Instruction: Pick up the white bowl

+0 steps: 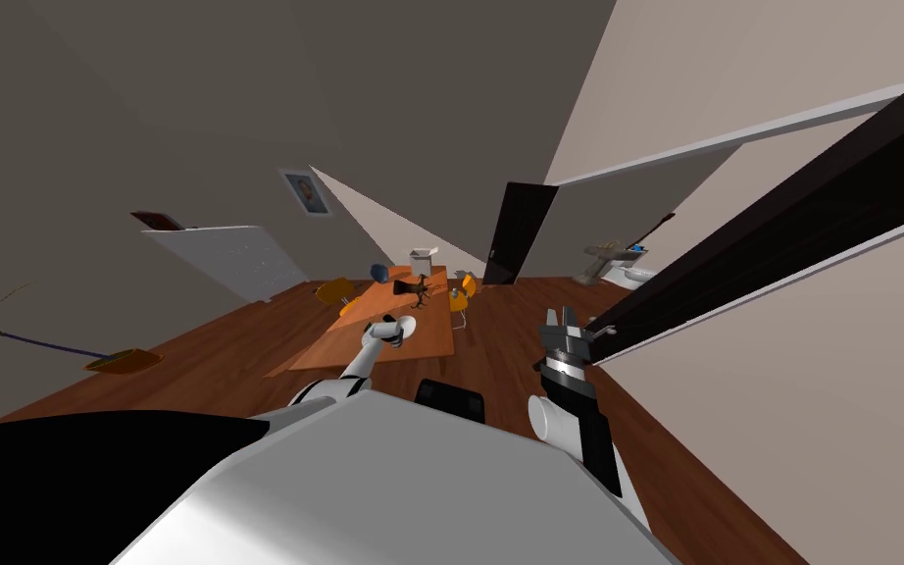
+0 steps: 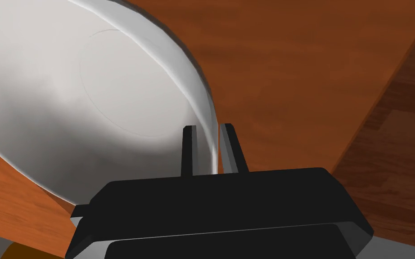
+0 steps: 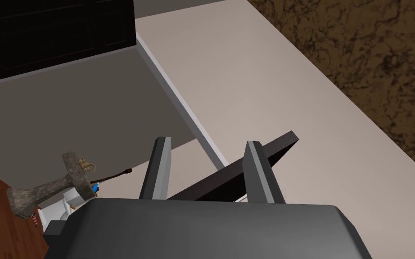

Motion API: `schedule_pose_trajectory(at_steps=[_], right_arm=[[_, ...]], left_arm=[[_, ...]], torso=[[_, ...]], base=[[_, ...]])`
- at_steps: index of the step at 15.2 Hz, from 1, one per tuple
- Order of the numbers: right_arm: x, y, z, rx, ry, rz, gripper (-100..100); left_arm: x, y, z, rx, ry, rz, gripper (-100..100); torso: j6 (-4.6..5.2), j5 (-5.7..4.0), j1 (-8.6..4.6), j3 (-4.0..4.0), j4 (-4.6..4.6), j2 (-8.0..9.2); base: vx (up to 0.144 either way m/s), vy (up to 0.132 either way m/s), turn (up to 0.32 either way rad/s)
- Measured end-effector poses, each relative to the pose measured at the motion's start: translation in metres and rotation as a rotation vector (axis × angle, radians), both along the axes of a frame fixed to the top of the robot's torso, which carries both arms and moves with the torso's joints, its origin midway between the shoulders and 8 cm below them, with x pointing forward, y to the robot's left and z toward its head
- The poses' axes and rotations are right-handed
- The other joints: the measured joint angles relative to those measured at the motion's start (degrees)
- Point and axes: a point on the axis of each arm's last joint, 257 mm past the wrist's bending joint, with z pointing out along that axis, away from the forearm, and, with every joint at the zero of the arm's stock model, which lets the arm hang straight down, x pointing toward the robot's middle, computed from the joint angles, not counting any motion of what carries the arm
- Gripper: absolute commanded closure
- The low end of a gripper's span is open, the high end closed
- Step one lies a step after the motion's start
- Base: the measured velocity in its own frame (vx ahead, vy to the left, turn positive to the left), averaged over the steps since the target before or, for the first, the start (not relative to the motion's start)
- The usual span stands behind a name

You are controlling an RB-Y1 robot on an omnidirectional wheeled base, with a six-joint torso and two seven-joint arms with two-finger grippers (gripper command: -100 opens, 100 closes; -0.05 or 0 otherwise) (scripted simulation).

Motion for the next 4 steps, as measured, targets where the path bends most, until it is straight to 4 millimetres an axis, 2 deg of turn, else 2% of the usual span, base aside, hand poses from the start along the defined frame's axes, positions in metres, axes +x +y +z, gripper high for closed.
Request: schedule_pose_trajectory(at_steps=[4], right_arm=[[0.0, 0.0, 0.0, 0.0, 0.0, 0.0, 0]], left_arm=[[0.0049, 0.0039, 0.0134, 0.001, -0.002, 0.002, 100]], torso=[[-0.02, -0.05, -0.11, 0.14, 0.07, 0.2]], base=[[-0.04, -0.021, -0.004]])
